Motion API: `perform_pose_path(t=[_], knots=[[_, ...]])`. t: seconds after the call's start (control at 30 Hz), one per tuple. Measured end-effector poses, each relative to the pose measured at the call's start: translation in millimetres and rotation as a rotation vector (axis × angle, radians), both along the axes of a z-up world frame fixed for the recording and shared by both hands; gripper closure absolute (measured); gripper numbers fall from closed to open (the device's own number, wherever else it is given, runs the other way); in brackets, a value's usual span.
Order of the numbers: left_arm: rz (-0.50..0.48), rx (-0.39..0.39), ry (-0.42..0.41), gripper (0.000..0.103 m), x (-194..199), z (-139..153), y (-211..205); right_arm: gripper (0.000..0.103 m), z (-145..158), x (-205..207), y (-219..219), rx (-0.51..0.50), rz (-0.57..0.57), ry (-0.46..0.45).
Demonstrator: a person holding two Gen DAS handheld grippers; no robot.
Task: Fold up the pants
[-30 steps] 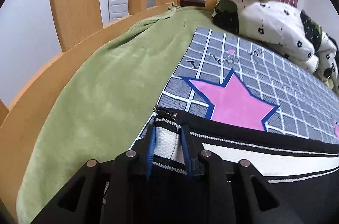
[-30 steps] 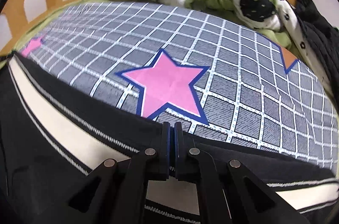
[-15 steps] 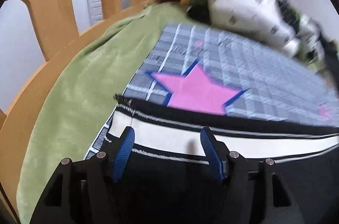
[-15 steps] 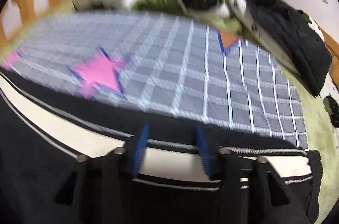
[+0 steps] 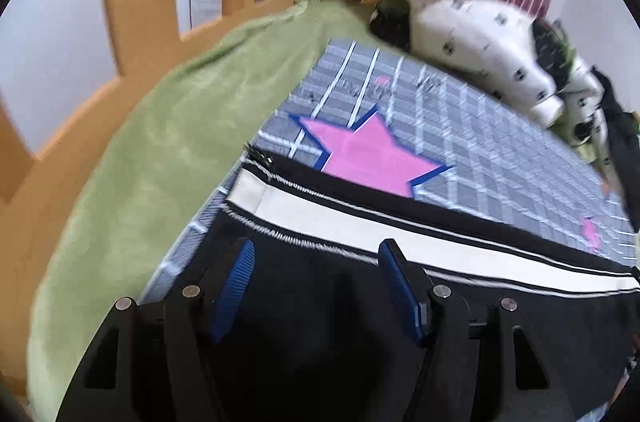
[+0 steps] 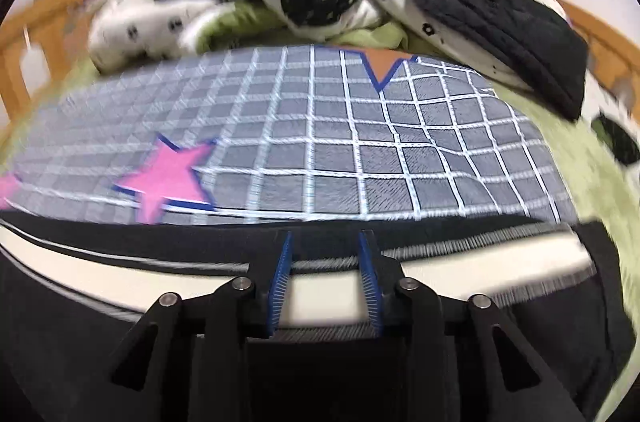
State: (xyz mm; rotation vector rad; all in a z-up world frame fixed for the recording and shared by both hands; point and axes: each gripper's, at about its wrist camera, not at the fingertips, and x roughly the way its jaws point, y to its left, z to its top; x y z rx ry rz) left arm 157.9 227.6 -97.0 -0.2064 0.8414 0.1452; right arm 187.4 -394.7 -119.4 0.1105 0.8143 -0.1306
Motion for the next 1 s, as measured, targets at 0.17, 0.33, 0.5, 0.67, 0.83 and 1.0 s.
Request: perform_pose_path(t=[0.17,0.33,0.5,0.67,0.83,1.0], knots=[[-0.042,0.016,-0.088,0.041,-52,58,-16,0.069,63,-56,28,0.004,0.01,-0.066],[-0.113,-0.015,-0.135,0.041,-88,115,-35,0.069,130,-109,79,-0.021,0.052,-0.141],[-0.171,0.029,-0.153,0.041,-124,157,-59,0.061,168,-144,119,0.103,0.108,-0.153],[-0.114,-0.086,-0.142,0.041,-145,128,-49,0.056,159,-160,146,0.171,0.137,-0.148],[-0.024,-0.239,-0.124,0.041,-160,44,-13,0.056,102,-159,149,0.202,0.163,-0.12],[0.043,-0.352,-0.022,0.041,-151,-24,19,0.057,53,-138,131,0.282,0.097,-0.059]])
